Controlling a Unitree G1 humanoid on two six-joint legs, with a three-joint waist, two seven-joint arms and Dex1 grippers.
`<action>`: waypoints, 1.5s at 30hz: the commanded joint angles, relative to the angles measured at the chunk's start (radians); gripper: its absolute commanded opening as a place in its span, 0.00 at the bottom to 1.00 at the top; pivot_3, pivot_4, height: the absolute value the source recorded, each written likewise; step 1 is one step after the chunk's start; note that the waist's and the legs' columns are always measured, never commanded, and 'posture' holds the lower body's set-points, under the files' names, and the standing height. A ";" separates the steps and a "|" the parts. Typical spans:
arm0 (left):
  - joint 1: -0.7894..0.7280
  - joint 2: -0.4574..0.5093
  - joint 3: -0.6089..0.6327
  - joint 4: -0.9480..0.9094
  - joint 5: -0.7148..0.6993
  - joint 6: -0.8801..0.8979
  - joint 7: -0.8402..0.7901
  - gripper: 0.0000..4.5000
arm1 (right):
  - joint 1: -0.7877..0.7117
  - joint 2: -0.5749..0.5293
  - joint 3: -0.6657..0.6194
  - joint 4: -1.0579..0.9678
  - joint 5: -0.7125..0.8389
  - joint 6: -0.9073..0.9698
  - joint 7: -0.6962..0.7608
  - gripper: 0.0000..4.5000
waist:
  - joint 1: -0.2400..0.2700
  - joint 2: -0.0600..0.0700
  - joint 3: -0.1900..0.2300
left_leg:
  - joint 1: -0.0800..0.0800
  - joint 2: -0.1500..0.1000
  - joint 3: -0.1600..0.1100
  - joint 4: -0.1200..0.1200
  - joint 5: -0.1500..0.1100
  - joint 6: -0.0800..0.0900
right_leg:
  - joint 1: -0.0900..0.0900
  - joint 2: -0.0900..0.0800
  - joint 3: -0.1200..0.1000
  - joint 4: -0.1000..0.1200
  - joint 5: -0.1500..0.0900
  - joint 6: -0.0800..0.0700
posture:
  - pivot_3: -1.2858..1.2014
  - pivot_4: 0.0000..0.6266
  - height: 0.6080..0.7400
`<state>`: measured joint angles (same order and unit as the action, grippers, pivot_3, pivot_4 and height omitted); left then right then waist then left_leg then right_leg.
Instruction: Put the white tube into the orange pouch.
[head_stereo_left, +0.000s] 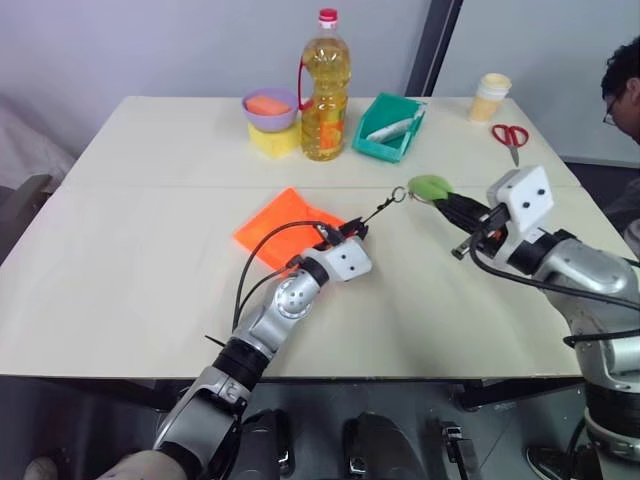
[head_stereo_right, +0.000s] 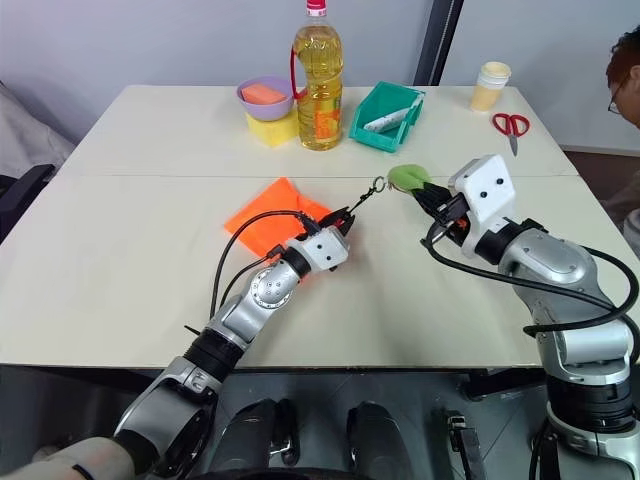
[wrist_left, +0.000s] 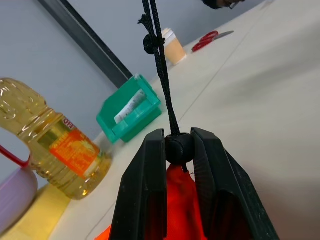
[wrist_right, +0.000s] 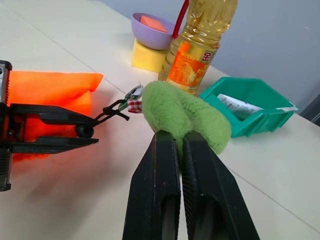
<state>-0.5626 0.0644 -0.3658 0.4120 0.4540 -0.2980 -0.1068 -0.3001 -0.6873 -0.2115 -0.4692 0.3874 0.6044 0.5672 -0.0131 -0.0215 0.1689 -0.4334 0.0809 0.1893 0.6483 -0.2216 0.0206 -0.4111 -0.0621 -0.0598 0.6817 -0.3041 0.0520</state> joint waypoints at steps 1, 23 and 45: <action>-0.019 0.011 0.011 -0.023 0.003 0.002 0.017 0.05 | -0.011 -0.009 -0.016 -0.042 0.008 -0.012 -0.002 0.00 | 0.000 0.000 0.000 | 0.000 0.000 0.000 0.000 0.000 0.000 | 0.000 0.000 0.000 0.000 0.000 0.000 | 0.52 0.24 0.90; 0.124 0.317 0.117 -0.135 -0.281 -0.013 -0.352 0.05 | -0.031 -0.025 -0.014 0.031 -0.049 -0.061 -0.009 0.00 | -0.003 0.000 0.000 | 0.000 0.000 0.000 0.000 0.000 -0.001 | 0.000 0.000 0.000 0.000 0.000 0.000 | 0.52 0.24 0.90; 0.390 0.484 0.444 -0.625 -0.855 0.597 -0.631 1.00 | 0.238 -0.103 -0.036 0.012 -0.015 -0.073 0.157 0.78 | -0.004 0.001 0.000 | 0.000 0.000 -0.001 0.000 0.000 -0.001 | 0.001 0.000 0.000 0.000 0.000 0.000 | 0.52 0.24 0.90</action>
<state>-0.1777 0.5408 0.0133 -0.1776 -0.3675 0.2754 -0.7675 -0.0675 -0.8011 -0.1917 -0.4595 0.3554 0.5645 0.7185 -0.0170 -0.0209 0.1685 -0.4329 0.0812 0.1883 0.6489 -0.2212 0.0196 -0.4102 -0.0623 -0.0601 0.6818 -0.3043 0.0517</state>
